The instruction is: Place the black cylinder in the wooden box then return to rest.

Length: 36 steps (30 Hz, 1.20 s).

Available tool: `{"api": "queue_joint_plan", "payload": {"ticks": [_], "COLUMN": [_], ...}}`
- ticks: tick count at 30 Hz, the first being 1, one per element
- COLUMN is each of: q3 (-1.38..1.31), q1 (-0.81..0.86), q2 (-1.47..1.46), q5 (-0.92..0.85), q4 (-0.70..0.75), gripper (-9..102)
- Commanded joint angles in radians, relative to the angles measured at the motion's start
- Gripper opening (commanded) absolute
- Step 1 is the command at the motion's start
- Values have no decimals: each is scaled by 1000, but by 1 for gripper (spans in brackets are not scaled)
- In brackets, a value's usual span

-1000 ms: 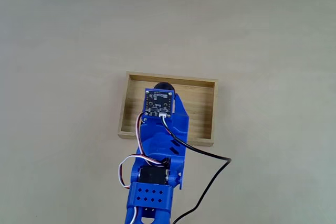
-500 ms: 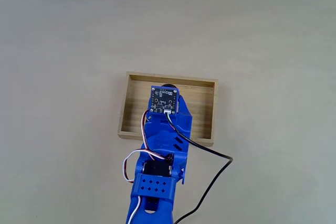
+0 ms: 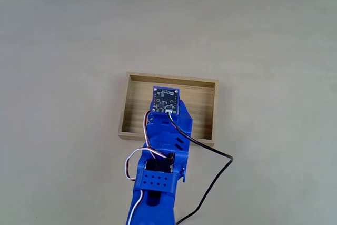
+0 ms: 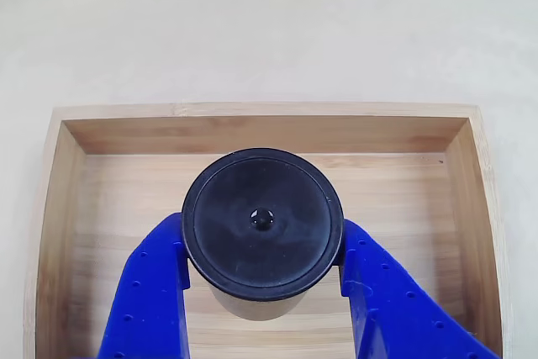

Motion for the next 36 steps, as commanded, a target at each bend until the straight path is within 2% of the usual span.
{"api": "queue_joint_plan", "payload": {"ticks": [1, 27, 36], "q3": [-17, -25, -23], "q1": [-5, -2, 9], "q2": [-2, 107, 109], "q5": [8, 18, 54], "q4": [-51, -138, -138], "gripper": [16, 16, 26]}}
